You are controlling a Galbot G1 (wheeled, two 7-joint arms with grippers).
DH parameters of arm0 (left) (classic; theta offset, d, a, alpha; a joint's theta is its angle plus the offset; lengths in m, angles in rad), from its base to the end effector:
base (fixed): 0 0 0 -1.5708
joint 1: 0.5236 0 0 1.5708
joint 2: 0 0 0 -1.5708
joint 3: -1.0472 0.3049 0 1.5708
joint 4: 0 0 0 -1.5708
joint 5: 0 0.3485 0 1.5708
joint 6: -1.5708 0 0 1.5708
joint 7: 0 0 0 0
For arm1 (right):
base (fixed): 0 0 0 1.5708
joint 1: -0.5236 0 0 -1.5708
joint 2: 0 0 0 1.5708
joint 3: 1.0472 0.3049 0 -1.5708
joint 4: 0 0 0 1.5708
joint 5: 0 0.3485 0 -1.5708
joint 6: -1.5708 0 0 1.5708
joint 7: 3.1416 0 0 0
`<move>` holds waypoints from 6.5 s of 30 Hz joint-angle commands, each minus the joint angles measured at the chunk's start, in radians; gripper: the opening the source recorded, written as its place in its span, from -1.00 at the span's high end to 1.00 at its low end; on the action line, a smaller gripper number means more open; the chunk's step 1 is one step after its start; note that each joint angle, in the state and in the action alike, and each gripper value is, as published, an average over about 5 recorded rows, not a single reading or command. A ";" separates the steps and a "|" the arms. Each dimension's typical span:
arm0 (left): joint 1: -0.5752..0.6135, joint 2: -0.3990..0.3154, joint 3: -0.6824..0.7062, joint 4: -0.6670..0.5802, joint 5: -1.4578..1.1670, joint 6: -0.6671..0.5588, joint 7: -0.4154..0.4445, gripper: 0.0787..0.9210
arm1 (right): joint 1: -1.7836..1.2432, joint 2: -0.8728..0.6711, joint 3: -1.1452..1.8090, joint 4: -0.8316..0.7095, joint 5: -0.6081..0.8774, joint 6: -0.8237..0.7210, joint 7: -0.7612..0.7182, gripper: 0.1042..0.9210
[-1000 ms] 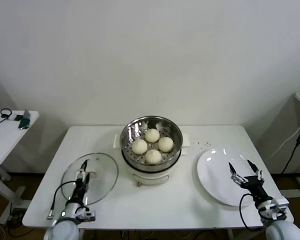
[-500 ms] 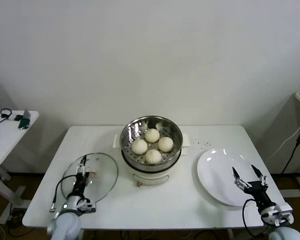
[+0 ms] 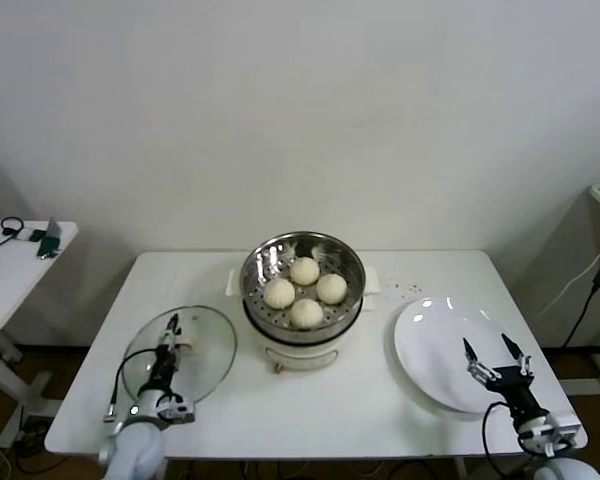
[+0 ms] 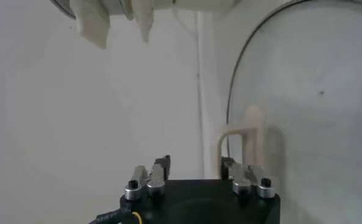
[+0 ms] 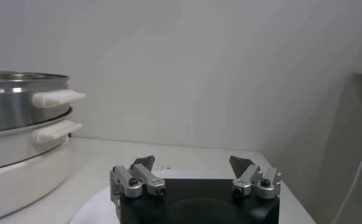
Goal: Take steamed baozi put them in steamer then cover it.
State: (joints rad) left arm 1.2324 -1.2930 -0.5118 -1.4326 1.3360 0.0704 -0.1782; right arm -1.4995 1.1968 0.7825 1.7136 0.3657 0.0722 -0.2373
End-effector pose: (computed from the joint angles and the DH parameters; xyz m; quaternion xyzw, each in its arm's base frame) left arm 0.2765 0.0929 -0.3982 -0.0207 -0.6815 -0.7272 0.0797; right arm 0.2102 -0.1755 -0.3305 0.0303 -0.9959 0.0280 0.0803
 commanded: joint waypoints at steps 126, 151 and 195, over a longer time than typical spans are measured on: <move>-0.479 -0.159 0.714 -0.164 0.085 0.715 0.456 0.83 | 0.134 0.010 -0.052 -0.156 -0.165 0.022 0.001 -0.76; -0.407 -0.030 0.725 -0.386 0.010 0.715 0.459 -0.33 | 0.134 0.009 -0.041 -0.154 -0.150 -0.009 -0.027 -0.76; 0.303 -0.115 -0.098 -0.600 -1.246 -0.066 -0.011 -0.77 | 0.120 -0.012 -0.071 -0.101 -0.121 0.024 -0.040 -0.76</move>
State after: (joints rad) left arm 1.3076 -1.2299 -0.3167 -2.0958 0.5272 0.5578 -0.1190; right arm -1.3674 1.1927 0.7141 1.5902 0.2261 0.0770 -0.2727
